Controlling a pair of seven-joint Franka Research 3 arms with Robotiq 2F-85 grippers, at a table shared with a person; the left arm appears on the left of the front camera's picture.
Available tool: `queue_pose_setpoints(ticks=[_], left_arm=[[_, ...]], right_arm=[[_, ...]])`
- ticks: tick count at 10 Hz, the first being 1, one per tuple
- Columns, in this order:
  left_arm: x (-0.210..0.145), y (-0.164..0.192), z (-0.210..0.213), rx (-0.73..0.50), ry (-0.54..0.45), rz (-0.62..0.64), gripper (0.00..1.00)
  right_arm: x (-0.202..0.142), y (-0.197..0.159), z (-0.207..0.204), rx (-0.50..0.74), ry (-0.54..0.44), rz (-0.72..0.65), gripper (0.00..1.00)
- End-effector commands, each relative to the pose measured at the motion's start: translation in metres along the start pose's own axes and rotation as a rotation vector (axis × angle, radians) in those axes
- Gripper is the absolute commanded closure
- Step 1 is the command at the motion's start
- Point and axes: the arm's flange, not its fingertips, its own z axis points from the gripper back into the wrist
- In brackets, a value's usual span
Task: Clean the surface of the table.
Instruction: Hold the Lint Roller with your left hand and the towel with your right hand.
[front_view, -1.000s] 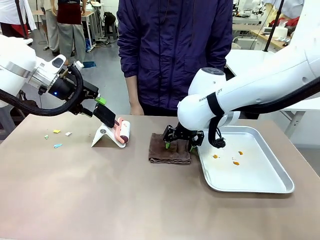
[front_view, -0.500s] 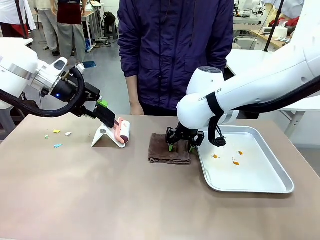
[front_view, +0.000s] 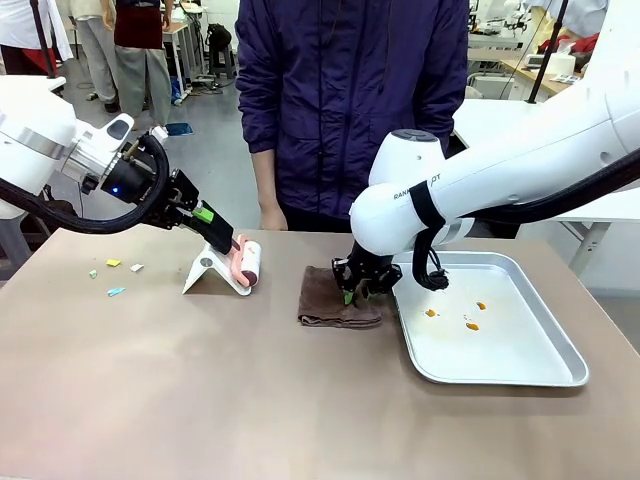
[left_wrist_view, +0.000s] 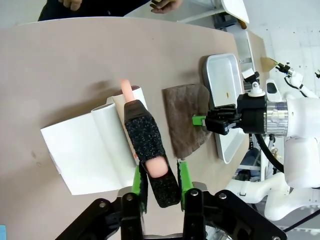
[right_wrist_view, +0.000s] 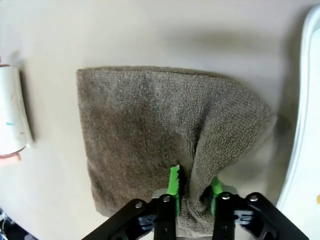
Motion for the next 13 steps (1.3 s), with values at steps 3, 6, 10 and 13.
queue_pose_setpoints(ticks=[3,6,10,13], left_arm=[[0.005,0.001,-0.002,-0.005,0.001,-0.004,1.00],[0.005,0.001,-0.001,-0.019,-0.002,-0.011,1.00],[0.002,-0.002,0.011,-0.087,-0.078,-0.021,1.00],[-0.014,-0.008,0.048,-0.234,-0.118,-0.056,1.00]], right_arm=[[0.004,0.002,-0.010,-0.037,0.013,0.005,1.00],[0.005,0.001,-0.010,-0.038,0.018,0.001,1.00],[0.004,-0.009,0.002,0.032,-0.019,0.014,1.00],[-0.003,-0.055,0.063,0.309,-0.058,0.033,1.00]])
